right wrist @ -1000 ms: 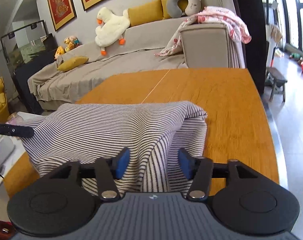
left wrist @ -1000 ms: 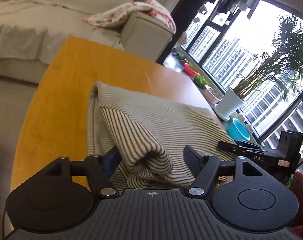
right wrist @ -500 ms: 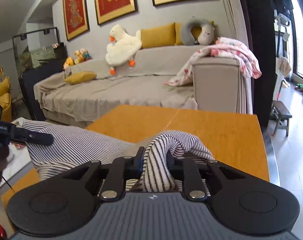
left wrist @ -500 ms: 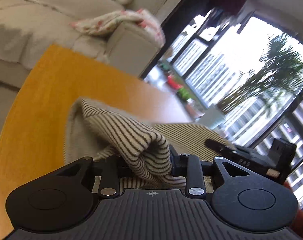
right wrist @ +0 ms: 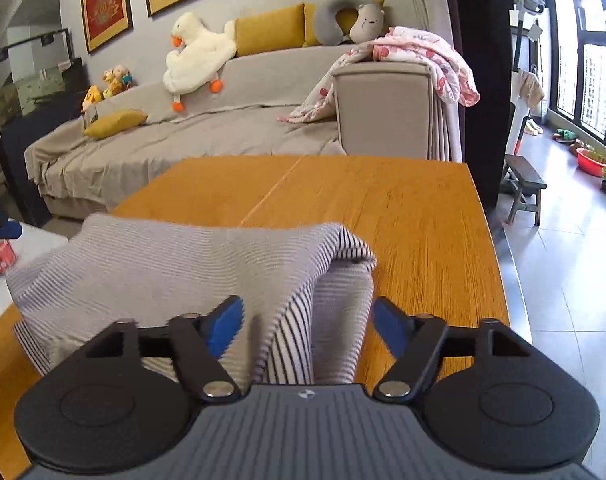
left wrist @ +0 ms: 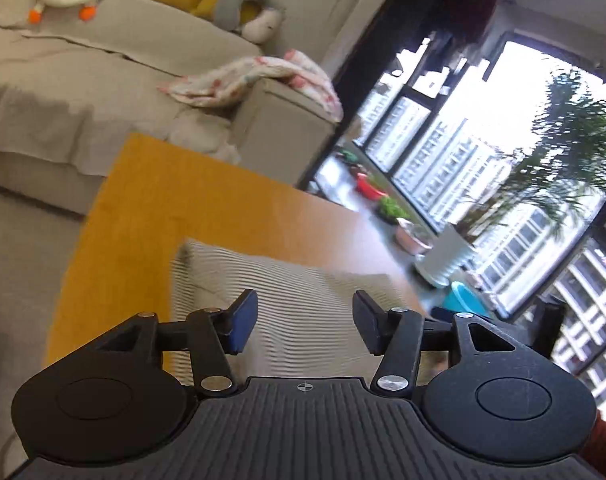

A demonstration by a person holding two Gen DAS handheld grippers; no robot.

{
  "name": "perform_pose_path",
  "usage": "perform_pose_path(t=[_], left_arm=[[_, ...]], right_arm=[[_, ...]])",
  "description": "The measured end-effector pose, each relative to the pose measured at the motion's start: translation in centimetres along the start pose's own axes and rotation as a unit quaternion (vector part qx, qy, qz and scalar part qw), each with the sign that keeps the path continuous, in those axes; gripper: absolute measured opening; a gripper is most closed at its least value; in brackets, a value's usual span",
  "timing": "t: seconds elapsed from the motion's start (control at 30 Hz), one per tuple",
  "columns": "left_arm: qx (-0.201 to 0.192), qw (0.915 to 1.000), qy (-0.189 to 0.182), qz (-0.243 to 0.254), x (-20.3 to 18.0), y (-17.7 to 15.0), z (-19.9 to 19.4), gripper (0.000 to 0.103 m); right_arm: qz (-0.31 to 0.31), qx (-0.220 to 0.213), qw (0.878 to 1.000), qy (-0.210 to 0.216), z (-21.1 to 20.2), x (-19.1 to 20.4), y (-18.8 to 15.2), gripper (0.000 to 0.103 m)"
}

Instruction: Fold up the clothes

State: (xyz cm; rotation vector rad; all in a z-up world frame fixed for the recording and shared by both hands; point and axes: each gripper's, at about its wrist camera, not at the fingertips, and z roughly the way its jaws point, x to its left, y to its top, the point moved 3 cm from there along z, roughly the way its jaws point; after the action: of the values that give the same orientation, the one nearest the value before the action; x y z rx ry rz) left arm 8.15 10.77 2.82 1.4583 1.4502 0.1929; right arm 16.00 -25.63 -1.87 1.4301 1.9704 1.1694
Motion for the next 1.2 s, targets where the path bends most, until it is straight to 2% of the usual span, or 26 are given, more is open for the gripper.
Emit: perform_pose_path(t=[0.07, 0.13, 0.23, 0.3, 0.33, 0.43, 0.5, 0.63, 0.73, 0.8, 0.93, 1.07, 1.13, 1.2], left_arm=[[0.034, 0.9993, -0.016, -0.004, -0.8, -1.5, 2.0, 0.076], [0.069, 0.9971, -0.032, -0.008, -1.7, -3.0, 4.0, 0.077], [0.097, 0.9953, 0.003, 0.005, -0.9, -4.3, 7.3, 0.076], [0.084, 0.9961, 0.013, 0.022, 0.0, -3.9, 8.6, 0.075], [0.074, 0.9966, 0.021, 0.029, 0.4, -3.3, 9.1, 0.075], [0.058, 0.9975, 0.033, 0.024, 1.7, -1.4, 11.1, 0.076], [0.052, 0.9974, 0.033, 0.038, 1.9, -0.6, 12.4, 0.078], [0.044, 0.9963, 0.035, 0.065, 1.2, 0.1, 14.2, 0.088], [0.043, 0.9926, 0.064, 0.094, -0.5, -0.4, 13.5, 0.09], [0.039, 0.9879, 0.085, 0.124, -1.5, -0.9, 12.5, 0.094], [0.031, 0.9798, 0.111, 0.163, -3.1, -1.4, 10.8, 0.095], [0.034, 0.9859, 0.094, 0.134, -3.8, -1.4, 9.6, 0.095], [0.049, 0.9922, 0.05, 0.103, -4.0, -1.8, 9.2, 0.095], [0.076, 0.9945, 0.007, 0.071, -3.7, -2.6, 9.7, 0.095]], right_arm=[[-0.007, -0.009, 1.0, -0.003, 0.2, 0.2, 0.8, 0.097], [-0.015, -0.008, 1.0, -0.011, 0.9, 0.4, 1.6, 0.102], [-0.043, 0.026, 0.998, -0.045, 3.1, 0.7, 1.4, 0.103], [-0.069, 0.052, 0.994, -0.065, 4.3, 0.6, 0.3, 0.103], [-0.068, 0.049, 0.994, -0.066, 4.2, 0.5, -0.3, 0.103], [-0.036, 0.052, 0.997, -0.049, 2.8, 0.5, -1.5, 0.103], [-0.021, 0.056, 0.998, -0.034, 2.0, 0.9, -2.2, 0.103], [-0.009, 0.056, 0.998, -0.02, 1.1, 2.3, -3.4, 0.103], [0.0, 0.061, 0.998, -0.023, 0.9, 2.7, -3.5, 0.103], [-0.005, 0.059, 0.998, -0.039, 1.1, 2.1, -3.0, 0.103], [-0.018, 0.051, 0.996, -0.077, 1.6, 0.6, -1.9, 0.103], [-0.032, 0.044, 0.992, -0.115, 2.1, -0.9, -0.7, 0.103], [-0.041, 0.048, 0.989, -0.131, 2.7, -1.4, -0.8, 0.103], [-0.037, 0.031, 0.99, -0.133, 2.8, -1.5, -1.7, 0.103]])
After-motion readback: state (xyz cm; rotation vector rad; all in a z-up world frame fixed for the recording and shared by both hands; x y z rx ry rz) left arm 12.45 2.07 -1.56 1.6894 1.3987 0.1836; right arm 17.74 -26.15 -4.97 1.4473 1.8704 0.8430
